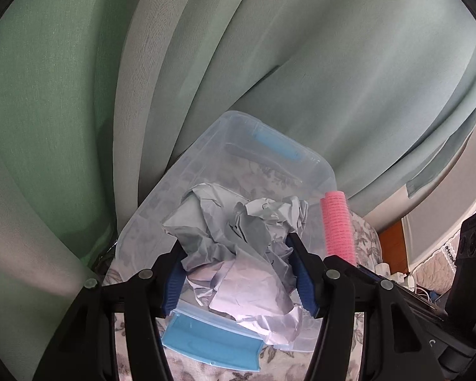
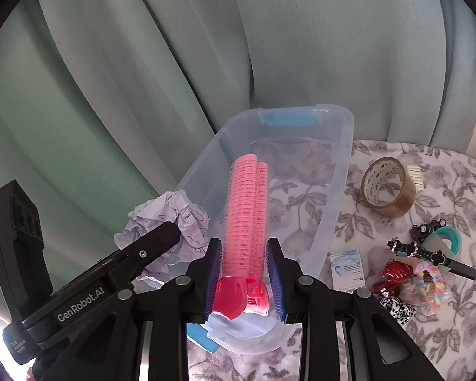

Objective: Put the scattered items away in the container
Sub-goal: 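Carry the crumpled paper and pink curler over the clear box with both tools, then open the right tool to drop the curler while the left tool releases the paper, then move both tools back from the box to the remaining pile, then grasp the rainbow fuzzy hair tie with the left tool while the right tool grasps the bead bag, then carry the rainbow hair tie and clear bead bag over the clear box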

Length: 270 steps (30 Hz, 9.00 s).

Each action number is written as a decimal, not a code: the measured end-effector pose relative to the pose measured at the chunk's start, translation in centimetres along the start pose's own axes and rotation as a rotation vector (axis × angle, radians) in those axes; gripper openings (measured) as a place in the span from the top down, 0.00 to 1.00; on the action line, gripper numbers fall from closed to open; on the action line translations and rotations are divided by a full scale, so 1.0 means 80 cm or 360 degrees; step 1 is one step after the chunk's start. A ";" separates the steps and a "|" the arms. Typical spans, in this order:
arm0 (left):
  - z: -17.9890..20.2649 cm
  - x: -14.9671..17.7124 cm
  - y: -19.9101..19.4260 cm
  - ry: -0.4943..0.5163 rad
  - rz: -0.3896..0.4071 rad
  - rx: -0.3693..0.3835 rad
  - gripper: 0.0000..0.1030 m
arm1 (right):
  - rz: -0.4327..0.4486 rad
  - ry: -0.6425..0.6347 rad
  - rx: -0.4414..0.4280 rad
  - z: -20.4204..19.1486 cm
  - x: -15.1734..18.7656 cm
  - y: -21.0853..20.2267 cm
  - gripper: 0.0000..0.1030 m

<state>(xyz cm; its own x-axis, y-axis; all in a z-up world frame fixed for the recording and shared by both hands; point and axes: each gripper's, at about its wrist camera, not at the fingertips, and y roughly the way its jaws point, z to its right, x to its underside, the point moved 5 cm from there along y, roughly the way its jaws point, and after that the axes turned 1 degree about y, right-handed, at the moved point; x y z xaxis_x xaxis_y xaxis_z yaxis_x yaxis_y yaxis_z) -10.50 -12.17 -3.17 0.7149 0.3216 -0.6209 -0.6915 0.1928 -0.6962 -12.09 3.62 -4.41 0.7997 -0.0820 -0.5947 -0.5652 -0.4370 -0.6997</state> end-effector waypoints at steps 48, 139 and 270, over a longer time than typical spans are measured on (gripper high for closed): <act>0.027 -0.023 -0.051 0.0037 0.0347 0.0116 0.07 | 0.0191 -0.0146 0.0061 -0.001 0.010 -0.041 0.01; 0.252 0.142 0.192 0.0526 -0.0585 0.0116 0.72 | -0.0019 0.0902 -0.0080 0.337 0.122 -0.006 0.31; 0.025 -0.009 -0.043 -0.0026 0.0155 0.0224 0.93 | 0.0367 0.0274 -0.0230 0.038 0.002 -0.115 0.78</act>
<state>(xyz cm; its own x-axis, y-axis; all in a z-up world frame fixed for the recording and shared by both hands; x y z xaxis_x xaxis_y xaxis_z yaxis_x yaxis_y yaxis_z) -8.85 -11.21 0.45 0.6425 0.3598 -0.6765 -0.7662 0.2875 -0.5748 -7.38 10.36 0.71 0.6833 -0.3388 -0.6468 -0.7109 -0.5108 -0.4835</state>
